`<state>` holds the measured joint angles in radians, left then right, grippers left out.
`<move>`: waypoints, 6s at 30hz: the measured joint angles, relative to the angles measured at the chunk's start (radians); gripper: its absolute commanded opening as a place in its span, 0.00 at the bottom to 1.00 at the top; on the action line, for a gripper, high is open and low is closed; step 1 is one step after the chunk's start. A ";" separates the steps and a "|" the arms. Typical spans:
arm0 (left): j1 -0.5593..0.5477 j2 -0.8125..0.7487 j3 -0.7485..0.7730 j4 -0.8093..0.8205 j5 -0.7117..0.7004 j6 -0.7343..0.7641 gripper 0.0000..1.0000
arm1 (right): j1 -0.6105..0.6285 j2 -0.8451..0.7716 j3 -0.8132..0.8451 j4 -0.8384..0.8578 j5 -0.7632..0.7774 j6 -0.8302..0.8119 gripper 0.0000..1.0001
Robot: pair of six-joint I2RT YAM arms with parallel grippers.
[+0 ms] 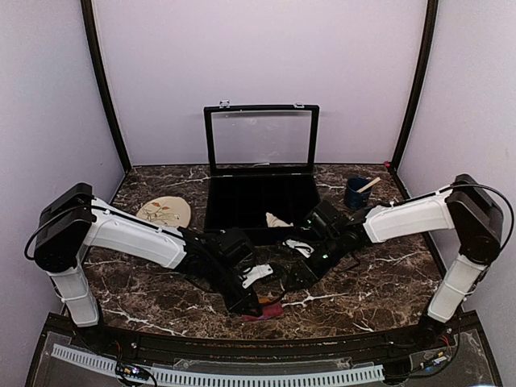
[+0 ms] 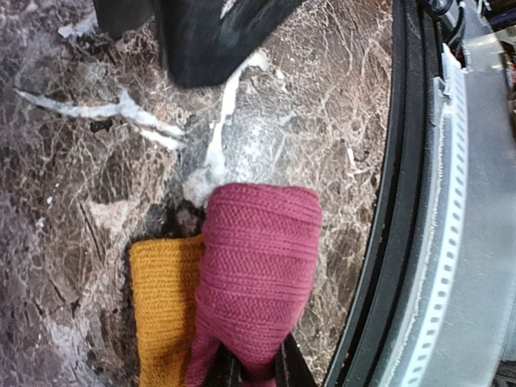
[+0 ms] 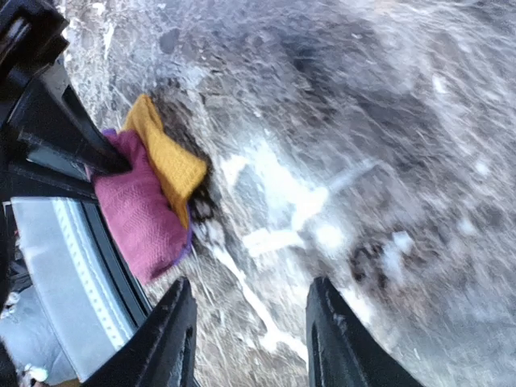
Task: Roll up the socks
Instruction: Roll the sock at the center of the board, then pick up the sock from the center of the board, then place the sock in the storage box.
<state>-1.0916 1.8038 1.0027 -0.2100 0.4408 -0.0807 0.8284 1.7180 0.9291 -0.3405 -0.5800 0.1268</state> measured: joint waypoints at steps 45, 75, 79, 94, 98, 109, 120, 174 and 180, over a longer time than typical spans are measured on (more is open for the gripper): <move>0.157 0.194 0.110 -0.144 0.483 0.107 0.00 | 0.520 -0.170 -0.095 0.129 0.707 -0.176 0.49; 0.171 0.224 0.128 -0.188 0.539 0.122 0.00 | 0.526 0.060 0.037 0.128 0.658 -0.346 0.28; 0.175 0.224 0.128 -0.207 0.541 0.122 0.00 | 0.525 0.082 0.067 0.102 0.644 -0.351 0.07; 0.219 0.161 0.048 -0.142 0.510 0.046 0.31 | 0.500 0.108 0.105 0.087 0.579 -0.297 0.00; 0.234 0.111 -0.012 -0.071 0.478 0.003 0.35 | 0.492 0.113 0.106 0.106 0.570 -0.267 0.00; 0.242 -0.034 -0.150 0.069 0.291 -0.101 0.41 | 0.460 0.111 0.093 0.146 0.544 -0.168 0.00; 0.264 -0.182 -0.225 0.103 0.035 -0.198 0.44 | 0.414 0.052 0.057 0.085 0.558 -0.109 0.00; 0.330 -0.692 -0.259 -0.008 -0.642 -0.327 0.52 | -0.117 0.212 0.745 -0.487 0.865 -0.013 0.00; 0.331 -0.663 -0.259 -0.005 -0.640 -0.322 0.52 | -0.126 0.231 0.691 -0.511 0.816 -0.013 0.00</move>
<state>-0.7609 1.1412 0.7433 -0.2150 -0.1997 -0.4026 0.7021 1.9491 1.6199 -0.8513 0.2363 0.1139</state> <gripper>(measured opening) 0.517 0.152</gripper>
